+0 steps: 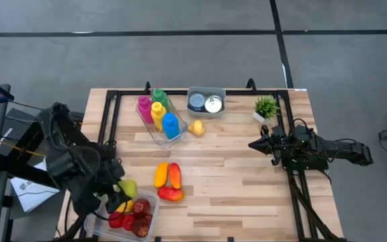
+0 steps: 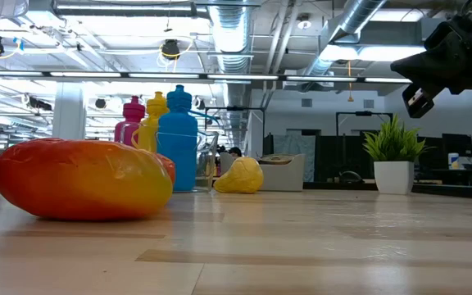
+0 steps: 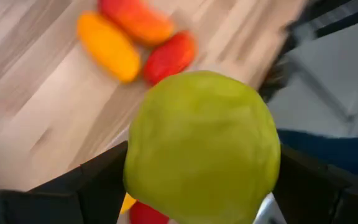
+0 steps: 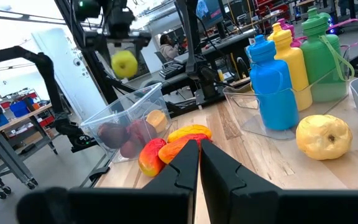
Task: Pick & Place Food Item
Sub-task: Put the green apple into the white bin
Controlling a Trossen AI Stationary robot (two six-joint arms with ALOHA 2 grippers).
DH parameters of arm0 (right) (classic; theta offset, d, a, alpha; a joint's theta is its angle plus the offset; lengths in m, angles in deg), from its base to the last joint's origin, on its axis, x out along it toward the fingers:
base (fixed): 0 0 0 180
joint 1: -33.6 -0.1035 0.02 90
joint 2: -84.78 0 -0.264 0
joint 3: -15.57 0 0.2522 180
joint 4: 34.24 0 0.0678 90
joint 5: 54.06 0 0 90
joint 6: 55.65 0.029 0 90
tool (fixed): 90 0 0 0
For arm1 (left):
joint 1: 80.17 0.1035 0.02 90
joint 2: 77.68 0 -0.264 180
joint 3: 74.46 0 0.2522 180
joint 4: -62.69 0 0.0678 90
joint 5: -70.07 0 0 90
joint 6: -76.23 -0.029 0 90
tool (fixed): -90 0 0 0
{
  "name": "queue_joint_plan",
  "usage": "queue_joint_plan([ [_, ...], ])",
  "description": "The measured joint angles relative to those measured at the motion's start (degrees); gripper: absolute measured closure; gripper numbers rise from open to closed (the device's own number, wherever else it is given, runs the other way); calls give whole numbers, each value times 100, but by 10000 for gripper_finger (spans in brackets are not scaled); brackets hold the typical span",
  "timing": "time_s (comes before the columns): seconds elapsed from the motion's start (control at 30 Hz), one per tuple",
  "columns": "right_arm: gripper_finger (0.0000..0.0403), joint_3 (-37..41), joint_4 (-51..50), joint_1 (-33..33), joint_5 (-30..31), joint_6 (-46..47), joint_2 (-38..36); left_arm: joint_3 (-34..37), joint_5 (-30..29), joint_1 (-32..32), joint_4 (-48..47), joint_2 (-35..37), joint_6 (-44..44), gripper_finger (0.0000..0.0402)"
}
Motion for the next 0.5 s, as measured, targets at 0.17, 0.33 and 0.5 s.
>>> queue_joint_plan([
  [0.17, 390, 0, 0, 1, 1, -1, 0, 0, 478, 0, -197, -407, 299, 76],
  [0.33, 390, 0, 1, 1, 1, 0, 0, 0, 1144, 0, -117, -714, 306, 75],
  [0.5, 390, 0, 0, -1, 1, -1, 1, 0, 1436, 0, -119, -933, 442, 75],
])
